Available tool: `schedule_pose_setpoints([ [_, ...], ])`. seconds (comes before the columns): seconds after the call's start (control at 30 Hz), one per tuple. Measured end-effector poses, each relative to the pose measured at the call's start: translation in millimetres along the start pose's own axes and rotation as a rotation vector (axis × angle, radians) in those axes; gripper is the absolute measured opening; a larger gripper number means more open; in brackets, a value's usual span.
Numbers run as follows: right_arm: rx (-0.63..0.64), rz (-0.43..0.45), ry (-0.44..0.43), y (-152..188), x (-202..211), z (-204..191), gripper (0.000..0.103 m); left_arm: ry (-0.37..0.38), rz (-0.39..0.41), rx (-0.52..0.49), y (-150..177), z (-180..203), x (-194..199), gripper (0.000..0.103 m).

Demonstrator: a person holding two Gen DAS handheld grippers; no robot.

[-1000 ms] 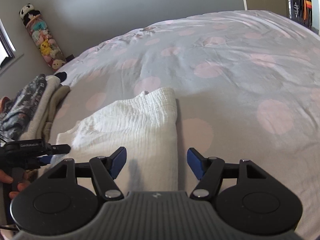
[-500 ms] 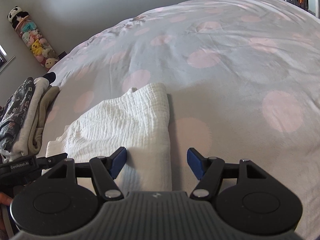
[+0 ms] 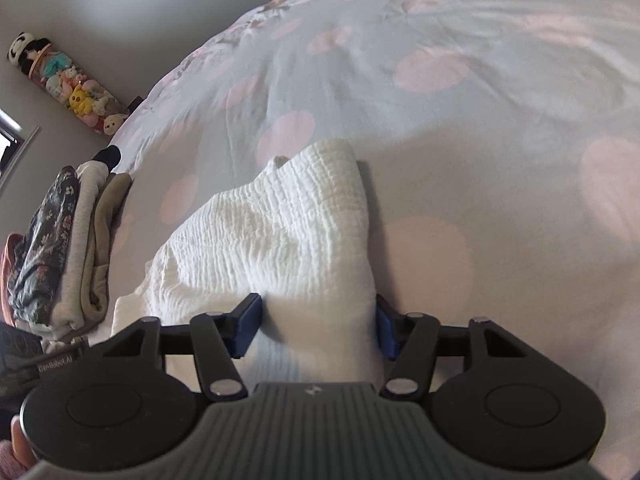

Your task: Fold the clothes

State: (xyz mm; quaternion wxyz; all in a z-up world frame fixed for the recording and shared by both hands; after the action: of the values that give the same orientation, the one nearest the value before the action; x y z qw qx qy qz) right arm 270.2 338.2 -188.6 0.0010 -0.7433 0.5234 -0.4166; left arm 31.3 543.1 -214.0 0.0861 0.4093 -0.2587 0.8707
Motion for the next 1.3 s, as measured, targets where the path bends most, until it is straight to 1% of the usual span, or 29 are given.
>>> schedule_pose_setpoints([
  [0.03, -0.004, 0.000, -0.001, -0.6, -1.3, 0.0, 0.055, 0.002, 0.001, 0.002, 0.4, -0.3, -0.8, 0.041],
  [0.07, -0.007, -0.001, -0.004, -1.2, -1.8, 0.0, 0.050, 0.004, 0.002, 0.002, 0.9, -0.2, -1.8, 0.039],
  [0.13, -0.013, -0.004, -0.011, -2.4, -2.7, -0.1, 0.046, 0.009, 0.004, 0.003, 1.8, 0.2, -3.8, 0.032],
  [0.17, -0.011, -0.005, -0.012, -2.9, -3.0, -0.6, 0.043, 0.015, 0.004, 0.004, 2.8, 0.4, -4.5, 0.031],
  [0.23, 0.006, 0.001, -0.014, -3.1, -1.7, -3.8, 0.037, 0.011, 0.013, -0.006, 2.7, 3.1, -3.1, 0.024],
  [0.3, 0.026, 0.010, -0.013, -2.9, 0.9, -8.0, 0.029, 0.005, 0.026, -0.025, 2.5, 6.8, -0.2, 0.020],
  [0.37, 0.056, 0.025, -0.012, -2.4, 5.9, -14.0, 0.026, 0.001, 0.045, -0.050, 1.7, 10.6, 4.3, 0.019],
  [0.47, 0.107, 0.049, -0.013, -1.6, 17.4, -27.4, 0.025, -0.006, 0.079, -0.078, 6.7, 13.7, 14.6, 0.018],
  [0.6, 0.167, 0.078, -0.035, -1.3, 35.2, -47.2, 0.024, -0.009, 0.165, -0.116, 11.6, 25.4, 42.0, 0.018],
  [0.73, 0.237, 0.103, -0.084, 2.6, 57.9, -69.6, 0.024, -0.031, 0.263, -0.142, 24.7, 35.0, 79.5, 0.017],
  [0.87, 0.309, 0.128, -0.145, 5.5, 77.5, -96.8, 0.024, -0.080, 0.373, -0.162, 35.4, 52.2, 126.5, 0.017],
  [0.93, 0.342, 0.144, -0.189, 4.4, 88.7, -112.3, 0.024, -0.111, 0.432, -0.171, 43.7, 62.2, 152.7, 0.017],
  [1.07, 0.392, 0.157, -0.307, -7.6, 102.1, -151.7, 0.023, -0.182, 0.543, -0.177, 56.8, 79.6, 205.9, 0.017],
  [1.17, 0.457, 0.158, -0.394, -18.4, 108.3, -188.7, 0.023, -0.243, 0.618, -0.173, 58.5, 90.1, 246.2, 0.017],
  [1.3, 0.562, 0.152, -0.530, -32.9, 114.1, -254.0, 0.023, -0.336, 0.749, -0.136, 52.8, 103.2, 307.6, 0.017],
])
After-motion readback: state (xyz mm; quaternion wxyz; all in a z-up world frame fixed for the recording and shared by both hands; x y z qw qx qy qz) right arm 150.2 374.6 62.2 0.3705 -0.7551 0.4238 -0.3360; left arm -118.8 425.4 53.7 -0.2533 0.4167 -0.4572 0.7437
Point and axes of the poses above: each gripper's, at about its wrist camera, not at the fingertips, and x roughly against the way its jaws point, z to its right, y to its underside, the point moved 3 cm from there along -x, roughly the way its jaws point, and after that the axes turned 12 degrees about -y, right-handed, at the moved point
